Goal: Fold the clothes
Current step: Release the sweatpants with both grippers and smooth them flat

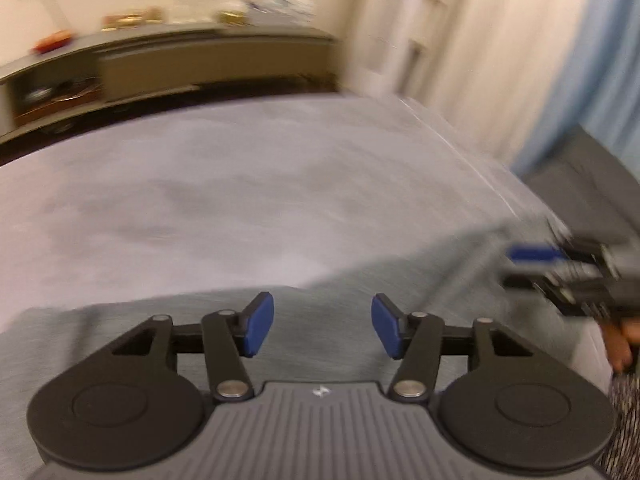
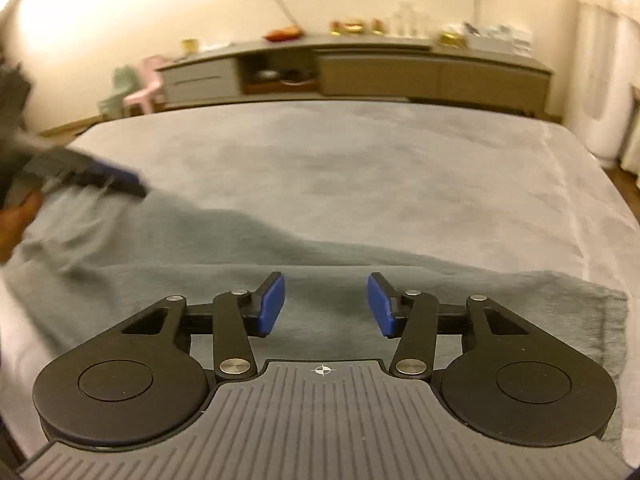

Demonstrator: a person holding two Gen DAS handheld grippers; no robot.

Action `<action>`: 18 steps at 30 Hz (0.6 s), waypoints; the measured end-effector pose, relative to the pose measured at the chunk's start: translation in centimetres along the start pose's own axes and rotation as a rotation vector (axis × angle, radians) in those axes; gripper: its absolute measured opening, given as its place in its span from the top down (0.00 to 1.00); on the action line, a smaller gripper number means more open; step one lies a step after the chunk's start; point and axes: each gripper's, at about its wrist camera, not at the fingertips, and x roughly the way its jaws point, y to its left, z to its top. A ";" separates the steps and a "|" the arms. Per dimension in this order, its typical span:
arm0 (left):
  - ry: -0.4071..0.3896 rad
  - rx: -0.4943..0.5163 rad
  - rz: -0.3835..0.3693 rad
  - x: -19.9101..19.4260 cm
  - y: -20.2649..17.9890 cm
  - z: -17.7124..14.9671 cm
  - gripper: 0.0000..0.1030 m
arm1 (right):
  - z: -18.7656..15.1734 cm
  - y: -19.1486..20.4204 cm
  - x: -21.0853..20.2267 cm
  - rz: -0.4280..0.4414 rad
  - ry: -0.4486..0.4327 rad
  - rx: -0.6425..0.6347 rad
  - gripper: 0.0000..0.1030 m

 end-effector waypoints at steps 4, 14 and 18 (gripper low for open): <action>0.054 0.054 0.069 5.6 -2.6 0.0 0.48 | -1.0 0.5 2.1 -0.011 0.081 -0.052 0.53; 0.067 -0.089 0.257 8.2 -2.1 3.8 0.65 | -6.9 -0.8 -5.0 0.117 0.120 -0.060 0.55; 0.048 -0.191 0.147 4.3 -0.6 2.1 0.54 | -6.2 -5.9 -8.0 0.066 -0.001 0.114 0.50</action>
